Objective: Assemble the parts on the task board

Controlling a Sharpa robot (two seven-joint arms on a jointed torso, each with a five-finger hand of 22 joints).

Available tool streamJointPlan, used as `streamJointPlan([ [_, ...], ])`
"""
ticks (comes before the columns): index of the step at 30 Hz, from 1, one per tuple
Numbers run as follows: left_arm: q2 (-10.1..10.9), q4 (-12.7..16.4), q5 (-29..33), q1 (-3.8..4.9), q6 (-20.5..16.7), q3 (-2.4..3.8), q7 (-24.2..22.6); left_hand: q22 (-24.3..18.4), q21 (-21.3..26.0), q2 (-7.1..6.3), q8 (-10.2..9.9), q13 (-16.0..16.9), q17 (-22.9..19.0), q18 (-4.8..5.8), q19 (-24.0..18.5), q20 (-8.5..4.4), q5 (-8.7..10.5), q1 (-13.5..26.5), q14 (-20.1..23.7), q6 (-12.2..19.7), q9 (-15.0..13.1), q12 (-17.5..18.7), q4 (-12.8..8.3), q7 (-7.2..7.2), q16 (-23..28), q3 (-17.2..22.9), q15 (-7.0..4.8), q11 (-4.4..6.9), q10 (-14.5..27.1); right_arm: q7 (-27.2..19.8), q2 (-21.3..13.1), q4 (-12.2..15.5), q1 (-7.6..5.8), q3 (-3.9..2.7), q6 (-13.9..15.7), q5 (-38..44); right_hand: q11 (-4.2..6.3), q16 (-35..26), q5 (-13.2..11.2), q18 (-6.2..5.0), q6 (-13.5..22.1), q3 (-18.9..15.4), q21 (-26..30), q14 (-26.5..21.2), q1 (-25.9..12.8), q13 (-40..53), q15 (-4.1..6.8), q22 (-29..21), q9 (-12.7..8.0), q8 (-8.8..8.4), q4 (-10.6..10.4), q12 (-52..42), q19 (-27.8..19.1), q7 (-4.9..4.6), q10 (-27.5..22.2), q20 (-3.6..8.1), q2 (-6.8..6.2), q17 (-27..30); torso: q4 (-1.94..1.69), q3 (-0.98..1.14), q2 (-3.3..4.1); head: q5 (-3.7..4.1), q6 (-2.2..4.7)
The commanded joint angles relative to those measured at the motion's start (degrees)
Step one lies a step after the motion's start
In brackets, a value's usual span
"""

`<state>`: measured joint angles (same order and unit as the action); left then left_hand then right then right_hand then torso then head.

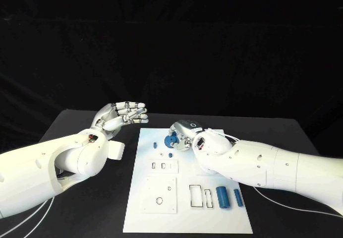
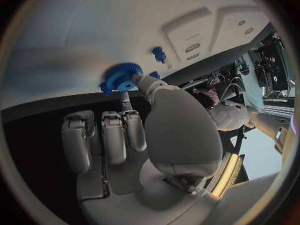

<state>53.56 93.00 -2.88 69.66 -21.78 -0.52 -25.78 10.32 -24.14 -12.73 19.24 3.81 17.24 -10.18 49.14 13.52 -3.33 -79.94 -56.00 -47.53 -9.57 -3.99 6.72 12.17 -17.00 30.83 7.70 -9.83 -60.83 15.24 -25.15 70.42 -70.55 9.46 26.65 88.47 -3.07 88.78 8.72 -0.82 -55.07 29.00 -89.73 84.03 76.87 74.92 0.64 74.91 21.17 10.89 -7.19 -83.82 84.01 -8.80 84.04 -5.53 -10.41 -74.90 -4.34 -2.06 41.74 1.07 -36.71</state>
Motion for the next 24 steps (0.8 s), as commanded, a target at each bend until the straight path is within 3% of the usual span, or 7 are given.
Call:
streamJointPlan([
  [1, -0.1, 0.1, 0.2, 0.09, 0.7, 0.05, -0.1, 0.1, -0.4, 0.4, -0.3, 0.0, 0.0, -0.17, -0.3, 0.05, 0.23, -0.1, 0.5, 0.3, 0.0, 0.2, -0.4, 1.37, 0.3, 0.0, -0.05, -0.42, 0.0, 1.2, 0.0, -0.2, -0.01, -0.02, -0.1, 0.6, -0.04, 0.1, -0.1, 0.82, -0.8, 0.0, -0.3, 5.1, -0.8, 9.0, 0.16, 15.1, 1.5, 2.99, -0.5, 0.0, 6.0, 1.0, 0.9, 0.11, -0.44, -11.0, 0.04, 0.0, -0.03, 0.04, 0.0],
  [8, -0.1, 0.0, 0.2, 0.09, 0.7, 0.05, -0.1, 0.1, -0.4, 0.4, -0.3, 0.0, 0.0, -0.17, -0.3, 0.05, 0.23, -0.1, 0.5, 0.3, 0.0, 0.2, -0.4, 1.37, 0.3, 0.0, -0.05, -0.42, 0.0, 3.2, 0.1, -0.4, -0.01, -0.01, -1.2, 0.7, -0.14, 0.0, -0.2, 0.82, -0.5, -1.0, -0.3, 5.1, -4.2, 8.9, 0.05, 15.1, 1.5, 3.26, -2.1, 0.1, 6.0, 0.95, 0.8, -0.02, -1.64, -10.9, 0.06, 0.03, -0.01, 0.06, 0.09],
  [12, -0.1, 0.0, 0.2, 0.09, 0.7, 0.05, 0.0, 0.1, -0.4, 0.42, -0.3, 0.0, 0.1, -0.17, -0.3, 0.05, 0.24, 0.0, 0.5, 0.4, -0.1, 0.2, -0.4, 1.38, 0.3, 0.0, -0.04, -0.44, 0.1, 4.6, 0.2, -0.6, -0.01, -0.01, -1.4, 0.9, -0.07, 0.0, -0.1, 0.82, -0.2, -3.9, -0.3, 5.1, -7.9, 8.7, 0.09, 15.1, 1.5, 3.6, -5.1, 0.3, 6.0, 1.09, 0.7, -0.02, -2.64, -10.8, 0.06, 0.05, -0.02, 0.03, 0.12],
  [19, -0.1, -0.1, 0.2, 0.09, 0.9, 0.04, 0.2, 0.1, -0.4, 0.42, -0.3, 0.0, 0.1, -0.17, -0.3, 0.05, 0.24, 0.0, 0.5, 0.4, -0.1, 0.2, -0.4, 1.38, 0.3, 0.0, -0.04, -0.44, 0.1, 6.0, 0.4, -0.9, -0.01, 0.0, -1.8, 1.0, 0.16, -0.1, 0.0, 0.82, 0.1, -8.7, -0.3, 5.0, -8.6, 8.6, 0.31, 15.1, 1.6, 4.26, -8.7, 0.5, 6.0, 1.36, 0.6, 0.19, -2.0, -10.6, 0.02, 0.02, -0.03, 0.08, 0.34],
  [24, -0.1, -0.1, 0.2, 0.09, 0.9, 0.04, 0.2, 0.1, -0.4, 0.42, -0.3, 0.0, 0.1, -0.17, -0.3, 0.05, 0.24, 0.0, 0.5, 0.4, -0.1, 0.2, -0.4, 1.38, 0.3, 0.0, -0.04, -0.44, 0.1, 6.2, 0.4, -0.9, -0.01, 0.02, -1.8, 1.0, 0.18, -0.1, 0.0, 0.82, 0.3, -10.9, -0.3, 5.0, -8.6, 8.5, 0.35, 15.1, 1.6, 4.47, -9.4, 0.7, 6.0, 1.38, 0.5, 0.24, -1.75, -10.5, 0.05, 0.02, -0.03, 0.11, 0.4],
])
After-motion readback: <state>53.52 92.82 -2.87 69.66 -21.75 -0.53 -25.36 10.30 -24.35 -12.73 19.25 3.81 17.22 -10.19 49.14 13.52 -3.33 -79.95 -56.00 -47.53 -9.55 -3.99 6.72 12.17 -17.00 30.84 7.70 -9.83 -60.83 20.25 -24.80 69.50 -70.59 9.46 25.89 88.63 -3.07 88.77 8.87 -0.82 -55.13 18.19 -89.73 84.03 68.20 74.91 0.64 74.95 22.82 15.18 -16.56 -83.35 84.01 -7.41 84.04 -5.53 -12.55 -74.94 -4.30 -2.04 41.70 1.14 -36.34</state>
